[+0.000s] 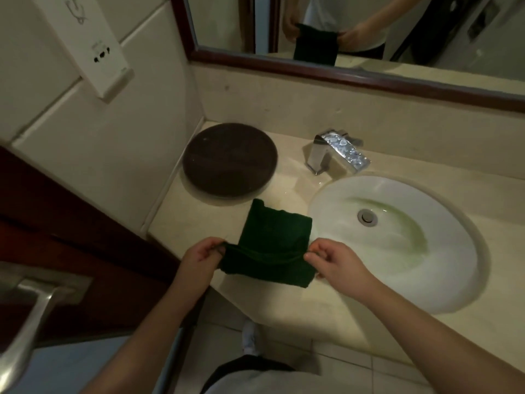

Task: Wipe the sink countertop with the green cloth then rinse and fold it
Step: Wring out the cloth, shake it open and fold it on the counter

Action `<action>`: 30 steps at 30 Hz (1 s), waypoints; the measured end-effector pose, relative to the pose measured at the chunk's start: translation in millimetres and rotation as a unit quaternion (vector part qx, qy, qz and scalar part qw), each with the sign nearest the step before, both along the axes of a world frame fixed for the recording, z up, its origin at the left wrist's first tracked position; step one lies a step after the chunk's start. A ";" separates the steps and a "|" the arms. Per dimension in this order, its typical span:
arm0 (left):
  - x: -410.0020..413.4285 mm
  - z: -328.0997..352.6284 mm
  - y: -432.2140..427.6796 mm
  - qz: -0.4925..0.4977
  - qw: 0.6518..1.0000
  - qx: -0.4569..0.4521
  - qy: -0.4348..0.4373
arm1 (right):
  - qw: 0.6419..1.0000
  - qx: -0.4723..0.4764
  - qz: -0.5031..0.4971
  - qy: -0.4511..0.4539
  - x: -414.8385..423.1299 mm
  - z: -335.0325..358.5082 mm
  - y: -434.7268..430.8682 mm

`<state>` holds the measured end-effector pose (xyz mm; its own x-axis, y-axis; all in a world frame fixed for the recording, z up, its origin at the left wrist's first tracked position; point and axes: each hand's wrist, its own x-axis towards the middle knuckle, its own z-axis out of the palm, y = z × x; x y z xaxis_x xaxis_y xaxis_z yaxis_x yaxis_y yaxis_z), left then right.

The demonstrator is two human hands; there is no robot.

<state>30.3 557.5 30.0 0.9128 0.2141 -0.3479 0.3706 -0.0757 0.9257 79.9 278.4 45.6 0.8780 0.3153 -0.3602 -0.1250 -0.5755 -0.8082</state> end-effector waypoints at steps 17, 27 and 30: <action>98.5 -37.0 -30.7 -0.068 0.959 0.267 -0.065 | 0.961 -0.206 -0.098 -0.154 67.2 -51.8 14.4; 47.0 -67.0 -8.7 -0.350 0.809 0.442 -0.168 | 0.899 -0.252 0.227 -0.277 11.0 -73.0 13.0; 54.2 -67.2 -5.4 -0.349 0.801 0.449 -0.187 | 0.916 -0.225 0.201 -0.265 13.4 -70.6 11.8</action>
<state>84.5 552.2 -37.2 0.9237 -0.3829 -0.0145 -0.3421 -0.8412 0.4188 93.4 290.2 -25.0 0.8130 0.5755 -0.0890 0.5112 -0.7785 -0.3640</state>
